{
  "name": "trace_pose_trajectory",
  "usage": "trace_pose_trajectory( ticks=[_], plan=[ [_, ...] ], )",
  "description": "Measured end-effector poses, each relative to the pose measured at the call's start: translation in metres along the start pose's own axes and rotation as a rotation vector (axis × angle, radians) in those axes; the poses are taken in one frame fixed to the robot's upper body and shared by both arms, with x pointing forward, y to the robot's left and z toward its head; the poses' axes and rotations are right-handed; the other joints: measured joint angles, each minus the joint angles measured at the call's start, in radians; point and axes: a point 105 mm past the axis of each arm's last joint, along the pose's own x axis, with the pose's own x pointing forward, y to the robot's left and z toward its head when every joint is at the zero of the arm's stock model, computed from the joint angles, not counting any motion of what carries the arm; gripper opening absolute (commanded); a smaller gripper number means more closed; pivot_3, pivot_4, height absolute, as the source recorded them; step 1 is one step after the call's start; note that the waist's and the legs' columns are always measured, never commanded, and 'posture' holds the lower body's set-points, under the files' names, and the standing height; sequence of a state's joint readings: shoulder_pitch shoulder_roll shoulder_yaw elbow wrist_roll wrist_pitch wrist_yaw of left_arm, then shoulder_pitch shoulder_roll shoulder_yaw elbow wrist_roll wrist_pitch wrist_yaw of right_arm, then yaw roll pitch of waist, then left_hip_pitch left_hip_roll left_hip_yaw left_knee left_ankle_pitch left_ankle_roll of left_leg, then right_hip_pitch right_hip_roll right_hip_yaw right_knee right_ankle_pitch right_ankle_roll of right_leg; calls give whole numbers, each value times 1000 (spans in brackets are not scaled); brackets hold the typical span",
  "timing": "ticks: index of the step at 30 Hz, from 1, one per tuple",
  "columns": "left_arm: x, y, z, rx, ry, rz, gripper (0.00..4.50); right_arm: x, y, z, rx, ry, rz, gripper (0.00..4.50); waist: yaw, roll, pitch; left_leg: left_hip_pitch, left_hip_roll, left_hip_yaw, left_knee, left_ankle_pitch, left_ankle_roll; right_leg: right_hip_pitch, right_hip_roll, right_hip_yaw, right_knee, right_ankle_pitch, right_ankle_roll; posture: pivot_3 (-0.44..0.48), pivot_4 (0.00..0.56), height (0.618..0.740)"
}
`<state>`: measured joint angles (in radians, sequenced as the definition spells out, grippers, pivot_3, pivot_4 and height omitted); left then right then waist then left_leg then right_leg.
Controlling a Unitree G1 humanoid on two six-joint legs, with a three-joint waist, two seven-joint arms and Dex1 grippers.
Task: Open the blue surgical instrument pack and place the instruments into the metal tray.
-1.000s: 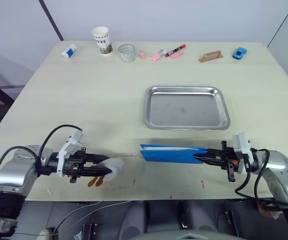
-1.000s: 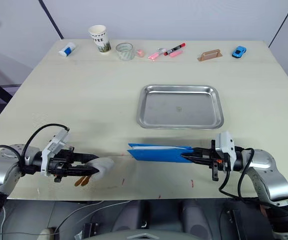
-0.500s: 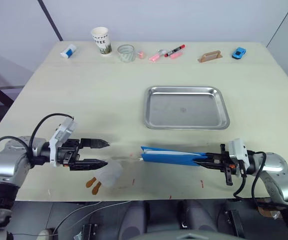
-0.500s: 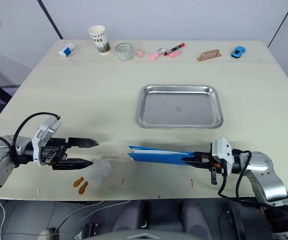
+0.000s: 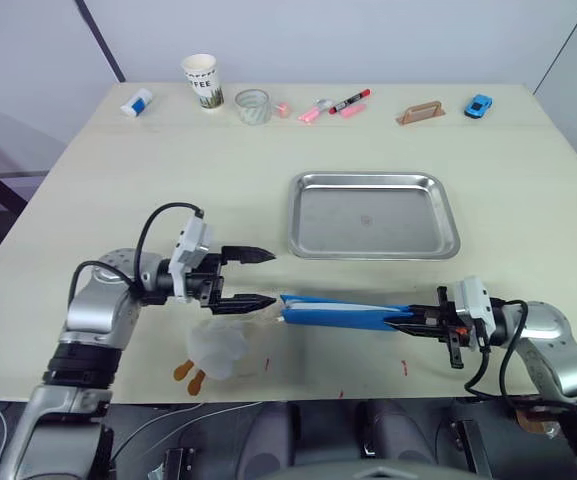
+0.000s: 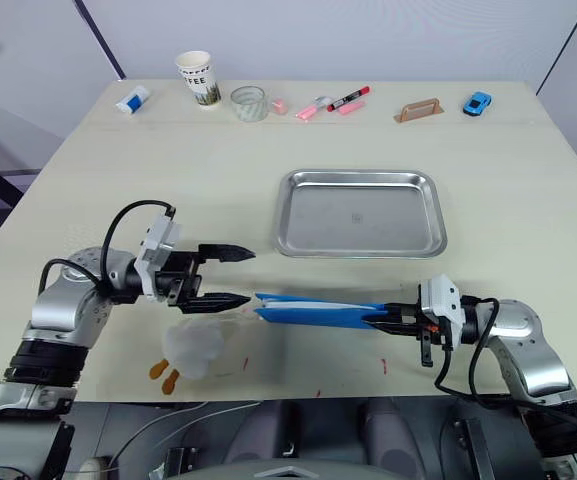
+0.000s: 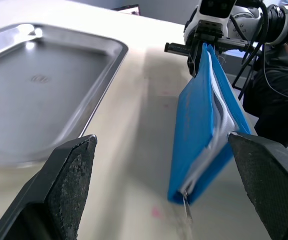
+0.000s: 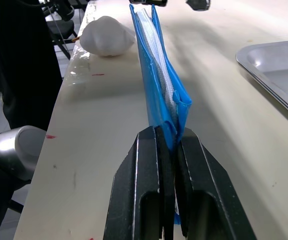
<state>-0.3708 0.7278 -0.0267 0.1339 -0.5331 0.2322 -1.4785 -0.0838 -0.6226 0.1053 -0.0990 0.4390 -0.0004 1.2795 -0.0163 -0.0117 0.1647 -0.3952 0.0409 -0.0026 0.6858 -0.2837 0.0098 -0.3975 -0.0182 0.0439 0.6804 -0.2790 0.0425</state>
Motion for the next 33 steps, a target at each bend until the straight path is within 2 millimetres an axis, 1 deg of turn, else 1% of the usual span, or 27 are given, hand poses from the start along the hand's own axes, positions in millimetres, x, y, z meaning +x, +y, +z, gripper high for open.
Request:
trace_pose_trajectory(
  ticks=[4,11,12,13,14,18,19,21,22,31,32,33],
  plan=[
    [11,-4,-6,-7,5,-43,4444,0,0,0,-1,1,1,0,0,0,0,0,0,0,0,0,0,0,0,0,0,0,0,0,150,740],
    [19,-5,-9,11,3,-78,4444,1,-1,0,-3,3,4,0,1,0,0,0,0,0,0,0,0,0,0,0,0,0,0,0,150,740],
    [19,-4,-10,8,5,-81,3953,1,-1,1,-4,3,5,0,1,0,0,0,0,0,0,0,0,0,0,0,0,0,0,0,150,740],
    [20,-5,-11,8,10,-87,3684,2,-1,1,-5,3,5,0,0,0,0,0,0,0,0,0,0,0,0,0,0,0,0,0,150,740],
    [20,-5,-12,7,12,-88,3301,2,-1,1,-5,3,5,0,0,0,0,0,0,0,0,0,0,0,0,0,0,0,0,0,150,740],
    [19,-5,-14,0,13,-93,1536,2,-1,1,-7,4,4,0,1,0,0,0,0,0,0,0,0,0,0,0,0,0,0,0,150,740],
    [19,-5,-14,0,12,-97,1230,2,-1,1,-8,5,4,0,1,0,0,0,0,0,0,0,0,0,0,0,0,0,0,0,150,740],
    [19,-5,-14,1,11,-100,322,2,-1,1,-8,4,4,0,1,0,0,0,0,0,0,0,0,0,0,0,0,0,0,0,150,740],
    [19,-6,-14,-2,11,-102,26,2,-1,1,-8,4,3,0,1,0,0,0,0,0,0,0,0,0,0,0,0,0,0,0,150,740],
    [19,-5,-13,-21,8,-98,26,2,-5,0,15,-1,-7,0,2,0,0,0,0,0,0,0,0,0,0,0,0,0,0,0,150,740],
    [19,-5,-13,-24,7,-97,0,2,-6,0,31,-2,-16,673,2,0,0,0,0,0,0,0,0,0,0,0,0,0,0,0,150,740],
    [19,-4,-13,-25,7,-96,0,2,-7,0,32,-1,-20,844,2,0,0,0,0,0,0,0,0,0,0,0,0,0,0,0,150,740]
  ],
)
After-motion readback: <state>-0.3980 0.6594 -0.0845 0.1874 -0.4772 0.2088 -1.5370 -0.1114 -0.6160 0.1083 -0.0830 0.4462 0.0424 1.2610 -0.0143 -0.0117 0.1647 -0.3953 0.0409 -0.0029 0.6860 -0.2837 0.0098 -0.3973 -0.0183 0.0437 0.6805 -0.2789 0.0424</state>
